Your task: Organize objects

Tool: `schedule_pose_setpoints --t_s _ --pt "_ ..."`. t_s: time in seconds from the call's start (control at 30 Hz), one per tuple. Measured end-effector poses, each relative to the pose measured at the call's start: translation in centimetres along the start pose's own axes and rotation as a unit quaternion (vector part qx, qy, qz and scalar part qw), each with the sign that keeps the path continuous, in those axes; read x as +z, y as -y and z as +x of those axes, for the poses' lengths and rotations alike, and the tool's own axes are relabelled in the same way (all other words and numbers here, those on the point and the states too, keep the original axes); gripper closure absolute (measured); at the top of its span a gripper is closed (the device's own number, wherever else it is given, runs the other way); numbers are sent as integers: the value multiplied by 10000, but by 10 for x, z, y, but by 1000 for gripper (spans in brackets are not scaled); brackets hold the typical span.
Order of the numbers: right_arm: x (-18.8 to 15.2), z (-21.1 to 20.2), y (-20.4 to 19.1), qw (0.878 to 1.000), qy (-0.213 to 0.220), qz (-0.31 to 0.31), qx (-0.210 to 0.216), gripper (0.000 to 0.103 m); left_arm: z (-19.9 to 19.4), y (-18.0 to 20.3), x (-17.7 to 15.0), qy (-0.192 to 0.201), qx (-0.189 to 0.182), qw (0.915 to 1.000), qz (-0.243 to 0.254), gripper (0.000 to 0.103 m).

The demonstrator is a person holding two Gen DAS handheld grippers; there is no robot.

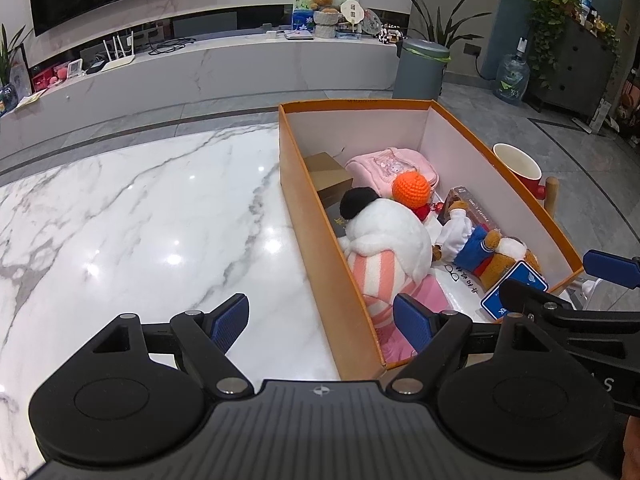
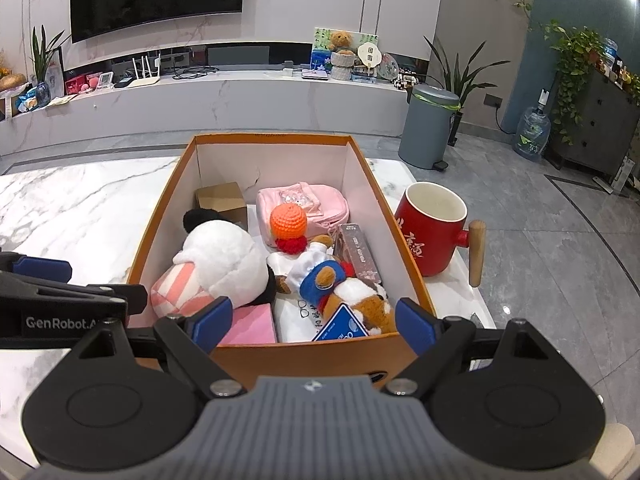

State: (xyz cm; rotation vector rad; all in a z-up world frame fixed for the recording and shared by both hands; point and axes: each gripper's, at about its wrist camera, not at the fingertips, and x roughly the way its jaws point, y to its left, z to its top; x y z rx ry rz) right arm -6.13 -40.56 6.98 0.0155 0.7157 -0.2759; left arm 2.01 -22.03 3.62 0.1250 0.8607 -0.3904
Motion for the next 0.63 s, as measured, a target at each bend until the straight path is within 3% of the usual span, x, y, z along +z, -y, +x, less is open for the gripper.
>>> schedule_pose_setpoints --t_s 0.63 --pt "-4 -3 7 10000 -19 83 -21 14 -4 8 -1 126 74 9997 174 8"
